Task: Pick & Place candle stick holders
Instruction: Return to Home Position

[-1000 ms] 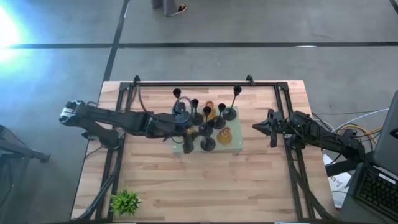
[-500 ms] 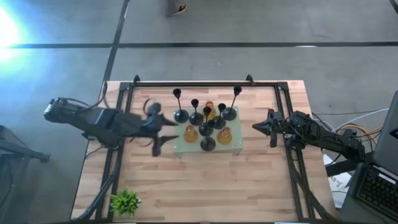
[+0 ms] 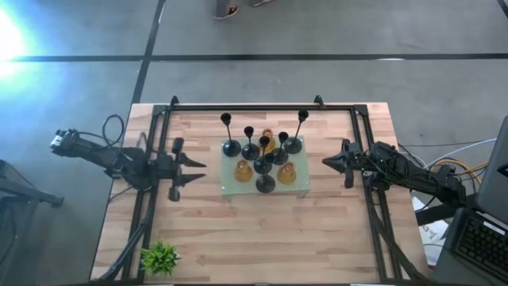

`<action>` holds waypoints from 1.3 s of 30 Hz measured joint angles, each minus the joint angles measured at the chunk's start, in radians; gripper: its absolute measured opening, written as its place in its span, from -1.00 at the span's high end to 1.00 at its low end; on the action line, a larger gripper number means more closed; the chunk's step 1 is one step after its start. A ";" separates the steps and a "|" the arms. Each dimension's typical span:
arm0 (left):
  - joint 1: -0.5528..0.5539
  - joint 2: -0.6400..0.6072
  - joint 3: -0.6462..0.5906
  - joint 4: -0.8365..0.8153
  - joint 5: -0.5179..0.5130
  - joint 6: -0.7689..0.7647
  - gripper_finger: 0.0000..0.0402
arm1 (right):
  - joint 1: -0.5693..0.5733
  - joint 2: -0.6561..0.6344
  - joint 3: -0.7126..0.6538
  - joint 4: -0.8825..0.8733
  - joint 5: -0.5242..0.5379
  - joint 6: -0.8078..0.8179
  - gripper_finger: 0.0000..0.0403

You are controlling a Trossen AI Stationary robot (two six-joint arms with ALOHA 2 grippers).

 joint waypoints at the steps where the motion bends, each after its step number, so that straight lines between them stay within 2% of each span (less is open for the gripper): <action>1: 0.003 -0.028 -0.032 0.031 0.002 0.010 0.42 | 0.000 0.000 0.000 0.000 0.000 0.000 0.96; 7: 0.042 -0.184 -0.197 0.126 0.003 0.050 0.87 | 0.000 0.000 0.000 0.000 0.000 0.000 0.96; 9: 0.060 -0.231 -0.237 0.127 0.003 0.056 0.96 | 0.000 0.000 0.000 0.000 0.000 0.000 0.96; 24: 0.229 -0.481 -0.424 0.104 0.161 0.036 0.99 | 0.000 0.000 0.000 0.000 0.000 0.000 0.96; 27: 0.261 -0.504 -0.455 0.092 0.216 0.023 0.99 | 0.000 0.000 0.000 0.000 0.000 0.000 0.96; 32: 0.328 -0.516 -0.499 0.100 0.249 -0.007 0.99 | 0.000 0.000 0.000 0.000 0.000 0.000 0.96; 39: 0.472 -0.515 -0.544 0.081 0.412 -0.085 1.00 | 0.000 0.000 0.000 0.000 0.000 0.000 0.96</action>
